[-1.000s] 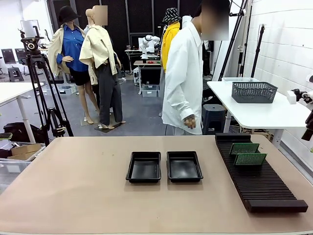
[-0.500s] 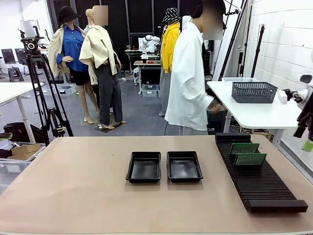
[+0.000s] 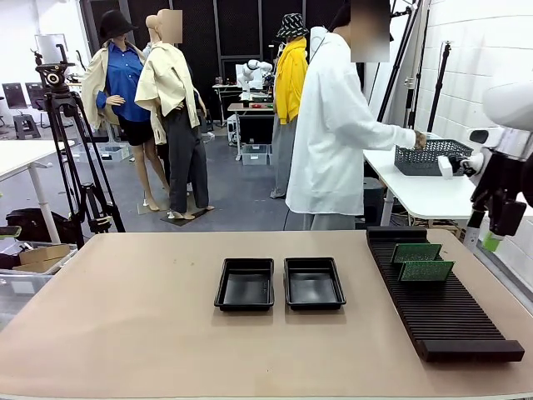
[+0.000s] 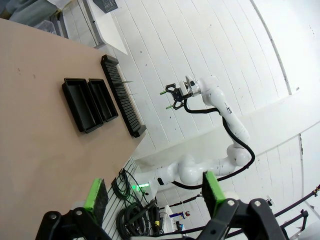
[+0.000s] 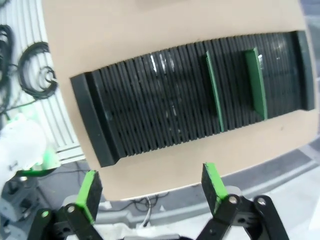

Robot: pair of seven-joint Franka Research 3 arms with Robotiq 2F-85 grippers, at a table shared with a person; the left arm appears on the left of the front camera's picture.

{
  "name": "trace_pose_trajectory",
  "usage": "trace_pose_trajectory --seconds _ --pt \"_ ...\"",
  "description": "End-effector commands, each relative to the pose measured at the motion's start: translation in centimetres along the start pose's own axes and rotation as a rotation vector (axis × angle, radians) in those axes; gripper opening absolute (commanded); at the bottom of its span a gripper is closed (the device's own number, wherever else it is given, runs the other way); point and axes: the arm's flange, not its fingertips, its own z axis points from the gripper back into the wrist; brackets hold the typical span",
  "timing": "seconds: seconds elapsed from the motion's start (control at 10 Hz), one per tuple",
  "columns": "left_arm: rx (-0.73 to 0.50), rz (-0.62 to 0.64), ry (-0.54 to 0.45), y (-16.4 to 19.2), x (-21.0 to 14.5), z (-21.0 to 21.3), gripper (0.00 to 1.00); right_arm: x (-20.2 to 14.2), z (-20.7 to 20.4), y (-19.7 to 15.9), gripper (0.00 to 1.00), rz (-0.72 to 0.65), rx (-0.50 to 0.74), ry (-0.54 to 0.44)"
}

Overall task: Inspect and transfer BCBs to ESD trays.
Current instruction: Pick up the Blank PCB from the PCB Rack and place it in the left ESD tray.

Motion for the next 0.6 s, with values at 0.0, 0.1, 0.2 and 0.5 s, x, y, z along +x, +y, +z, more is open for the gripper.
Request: trace_pose_trajectory --seconds 0.0,0.1,0.2,0.5 --pt "0.009 0.003 0.001 -0.2 -0.1 0.2 1.00 0.9 -0.1 -1.8 1.00 0.044 0.006 0.020" --pt "0.009 0.003 0.001 -0.2 -0.1 0.2 1.00 1.5 -0.4 -2.2 1.00 0.062 0.002 0.028" --pt "0.009 0.003 0.001 -0.2 -0.1 0.2 1.00 2.1 -0.7 -2.7 1.00 0.083 0.002 0.042" --pt "0.009 0.003 0.001 -0.2 -0.1 0.2 1.00 3.7 -2.5 -4.4 1.00 0.139 -0.002 0.049"
